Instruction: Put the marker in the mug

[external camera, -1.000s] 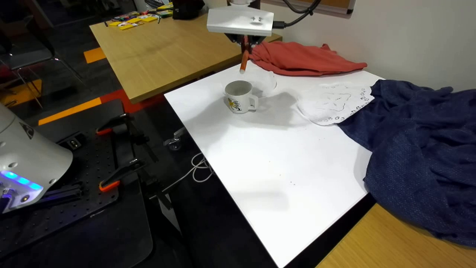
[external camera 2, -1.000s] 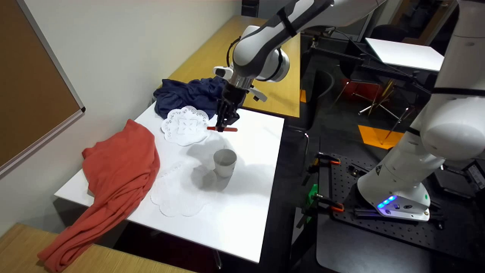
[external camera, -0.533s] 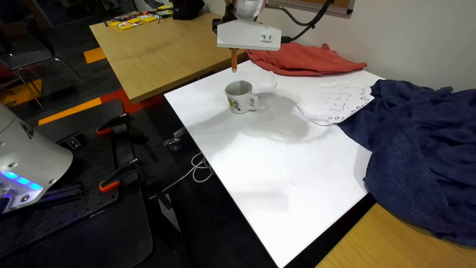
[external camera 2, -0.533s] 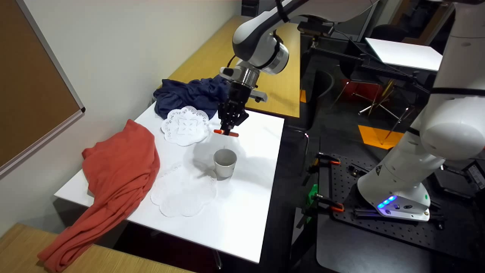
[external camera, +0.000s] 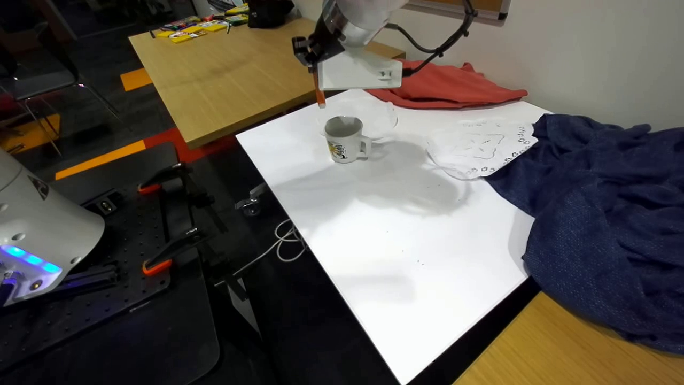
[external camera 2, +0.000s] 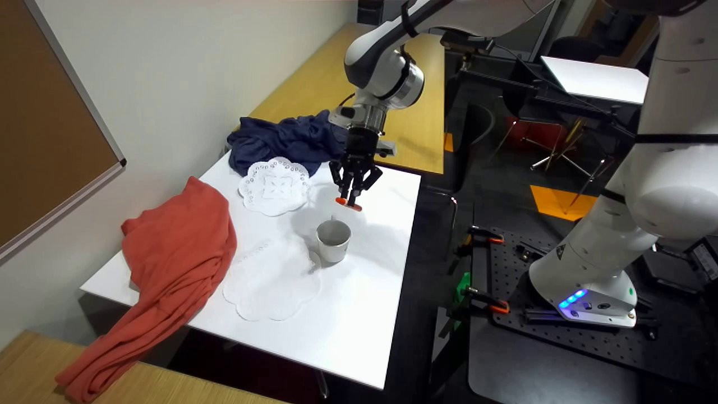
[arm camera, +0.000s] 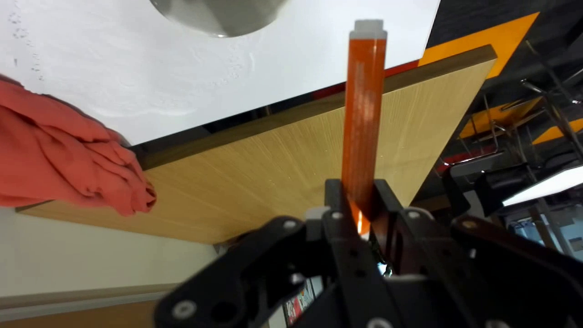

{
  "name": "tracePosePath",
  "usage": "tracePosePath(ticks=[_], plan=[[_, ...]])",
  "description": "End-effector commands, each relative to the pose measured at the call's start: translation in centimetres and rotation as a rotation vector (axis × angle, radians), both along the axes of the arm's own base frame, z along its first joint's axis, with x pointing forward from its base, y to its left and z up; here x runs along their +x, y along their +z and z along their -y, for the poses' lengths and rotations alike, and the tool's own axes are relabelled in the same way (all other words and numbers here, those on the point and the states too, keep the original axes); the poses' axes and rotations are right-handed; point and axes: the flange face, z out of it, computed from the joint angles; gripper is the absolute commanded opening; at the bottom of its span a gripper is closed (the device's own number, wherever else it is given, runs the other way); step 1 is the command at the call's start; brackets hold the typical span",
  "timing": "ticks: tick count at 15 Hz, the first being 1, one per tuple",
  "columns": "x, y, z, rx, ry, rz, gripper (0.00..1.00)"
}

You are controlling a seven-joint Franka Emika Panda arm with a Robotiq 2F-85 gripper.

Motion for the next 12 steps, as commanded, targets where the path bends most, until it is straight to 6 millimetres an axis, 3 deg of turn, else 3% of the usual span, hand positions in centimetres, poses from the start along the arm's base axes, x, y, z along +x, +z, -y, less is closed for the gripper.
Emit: tracePosePath(ticks=[1,3,4,12], plan=[[0.1,-0.1,0.0,-0.002,0.004,-0.004,0.19],[0.2,-0.3,-0.5,-0.007,0.013,-0.008,0.19],[0.3,-0.3,-0.7,-0.007,0.017,-0.008,0.05],[0.5,-1.2,0.2,0.158,0.173,0.097,0.05]])
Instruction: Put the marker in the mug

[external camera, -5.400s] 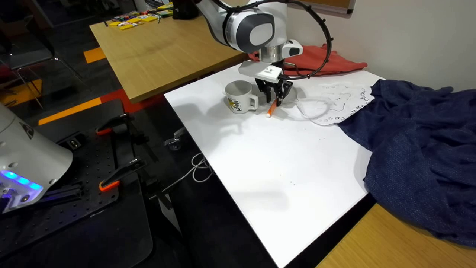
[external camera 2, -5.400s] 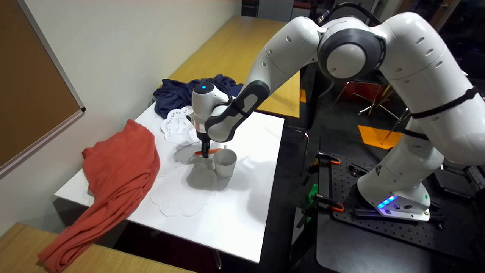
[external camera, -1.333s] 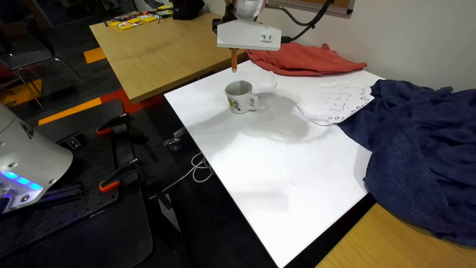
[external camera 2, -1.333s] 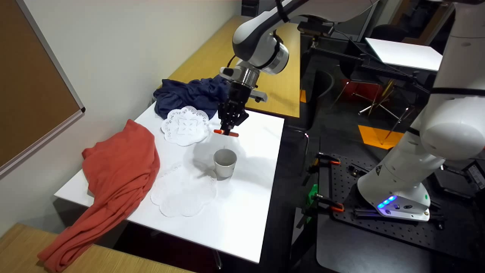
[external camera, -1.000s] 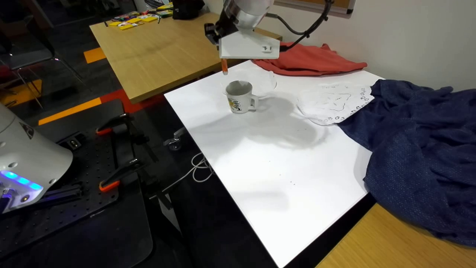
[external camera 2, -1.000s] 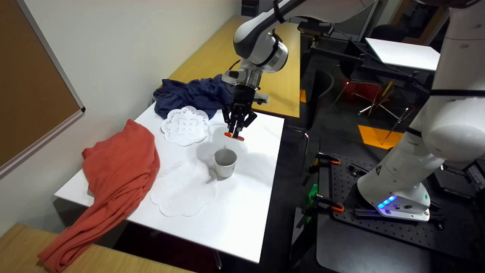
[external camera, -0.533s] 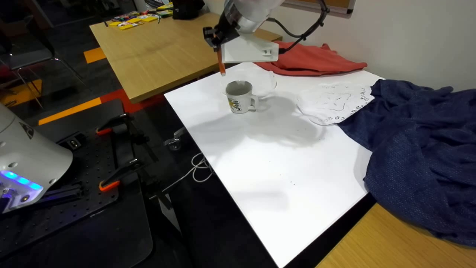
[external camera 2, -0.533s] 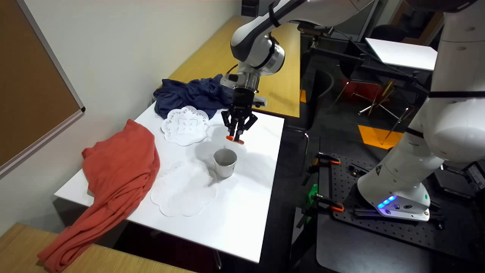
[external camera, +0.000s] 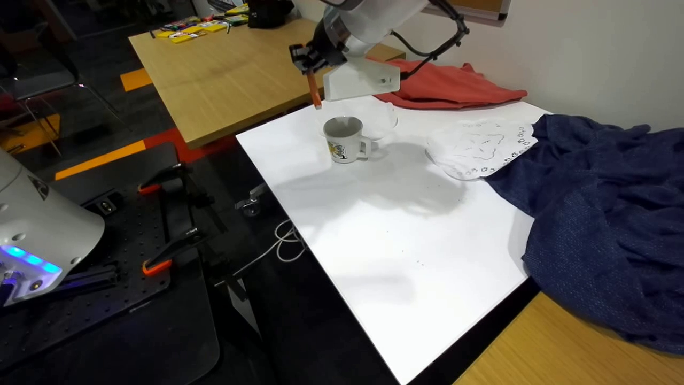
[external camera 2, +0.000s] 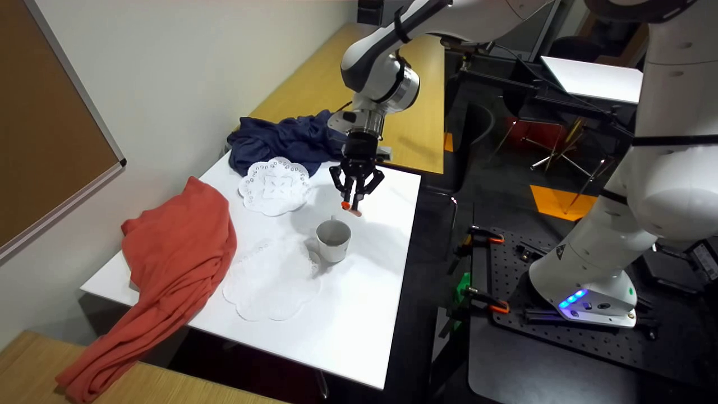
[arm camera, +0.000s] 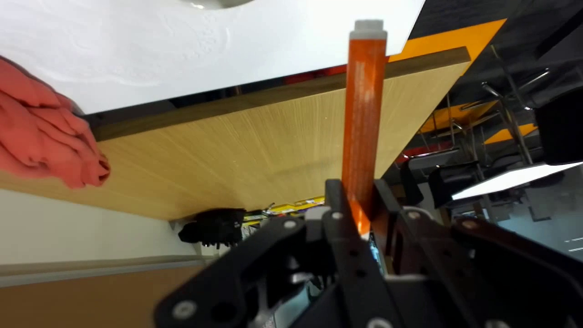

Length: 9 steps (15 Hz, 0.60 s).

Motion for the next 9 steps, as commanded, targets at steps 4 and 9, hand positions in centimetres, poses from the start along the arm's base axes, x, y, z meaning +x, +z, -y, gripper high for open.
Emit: tracePosePath(ticks=[4,9], plan=[[1.3,-0.8,0.3,0.123,0.100,0.074,0.05],[3.0,-2.7,-0.2,0.139,0.086,0.065,0.05]])
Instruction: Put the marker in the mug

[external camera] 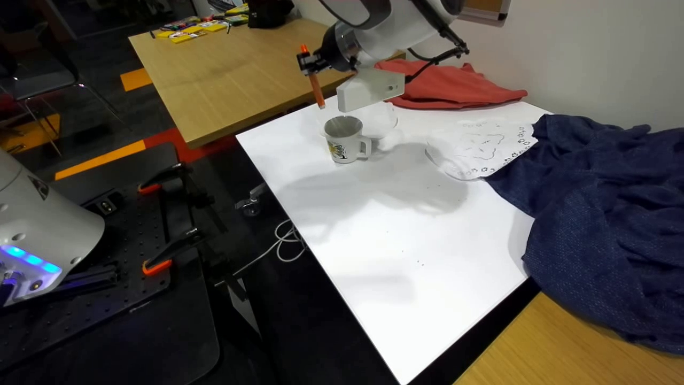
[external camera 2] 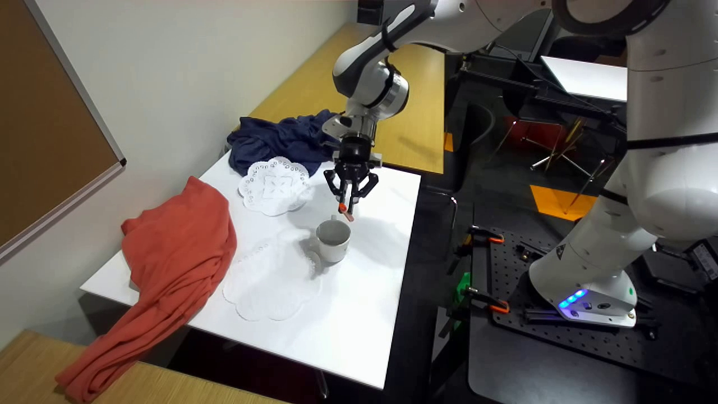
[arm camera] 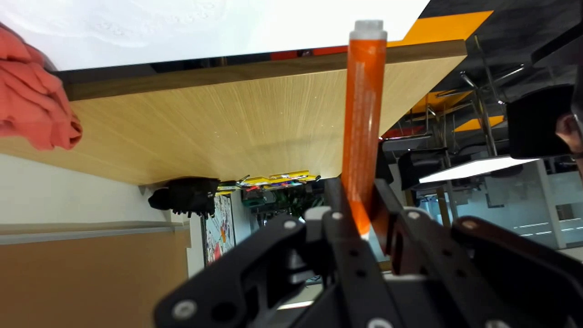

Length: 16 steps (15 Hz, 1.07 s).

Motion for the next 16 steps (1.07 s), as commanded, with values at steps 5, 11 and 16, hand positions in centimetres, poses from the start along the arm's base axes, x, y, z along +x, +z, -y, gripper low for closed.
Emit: tracePosePath(ticks=[5,11,16], plan=[[3.3,-3.0,-0.1,0.048,-0.009,-0.011,0.05],[4.8,-5.8,0.8,0.046,-0.027,-0.034,0.05],[5.2,-7.8,1.8,0.043,-0.047,-0.052,0.05]])
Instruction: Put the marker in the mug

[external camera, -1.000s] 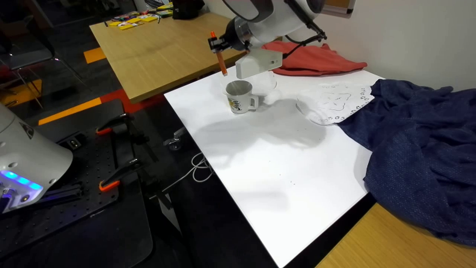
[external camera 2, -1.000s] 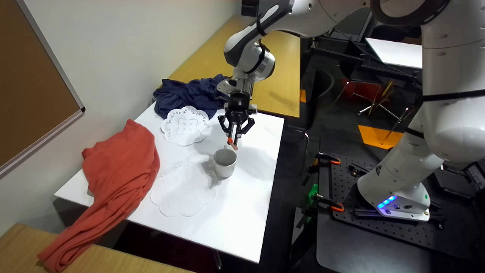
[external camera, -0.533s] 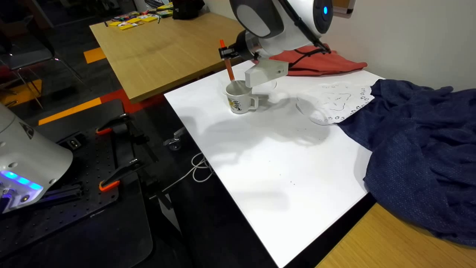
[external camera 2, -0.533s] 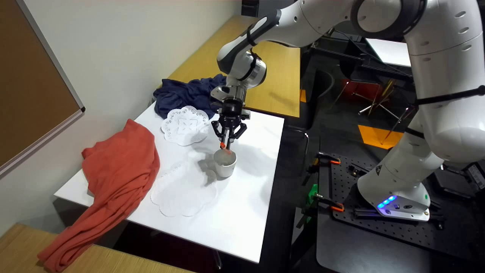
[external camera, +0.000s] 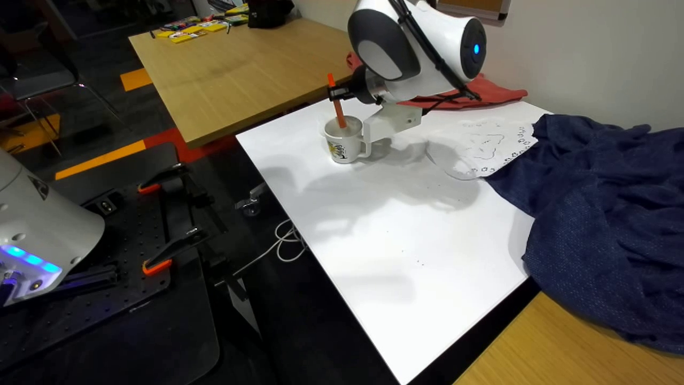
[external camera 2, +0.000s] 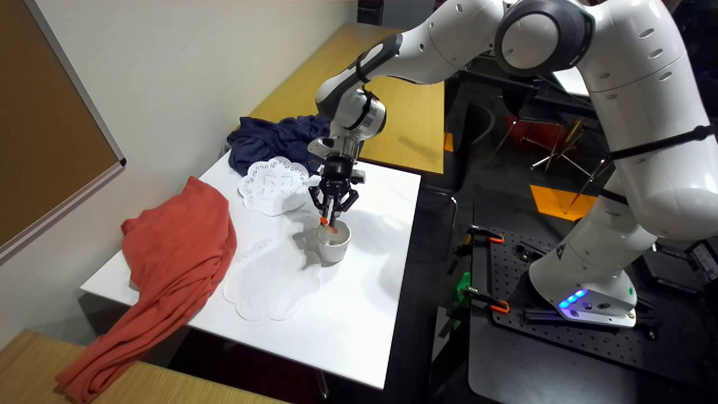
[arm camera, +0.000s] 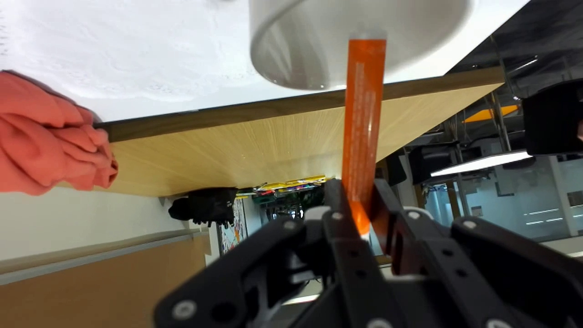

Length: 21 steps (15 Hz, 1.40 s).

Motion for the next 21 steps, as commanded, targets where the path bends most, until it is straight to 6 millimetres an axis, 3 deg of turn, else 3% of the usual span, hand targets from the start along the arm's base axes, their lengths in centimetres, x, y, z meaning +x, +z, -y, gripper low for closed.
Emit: tracePosePath(ticks=[1,2,3,4,5,13,21], plan=[[0.7,-0.8,1.1,0.015,-0.030,-0.034,0.05],[0.7,-1.1,1.3,0.013,-0.036,-0.041,0.05],[0.6,-1.4,1.4,0.009,-0.042,-0.053,0.13],[0.5,-1.5,1.5,0.007,-0.049,-0.063,0.44],[0.4,-1.5,1.6,0.006,-0.055,-0.070,0.44],[-0.3,1.1,0.7,0.001,-0.038,-0.034,1.00],[-1.5,6.2,-0.6,-0.009,-0.010,0.011,1.00]])
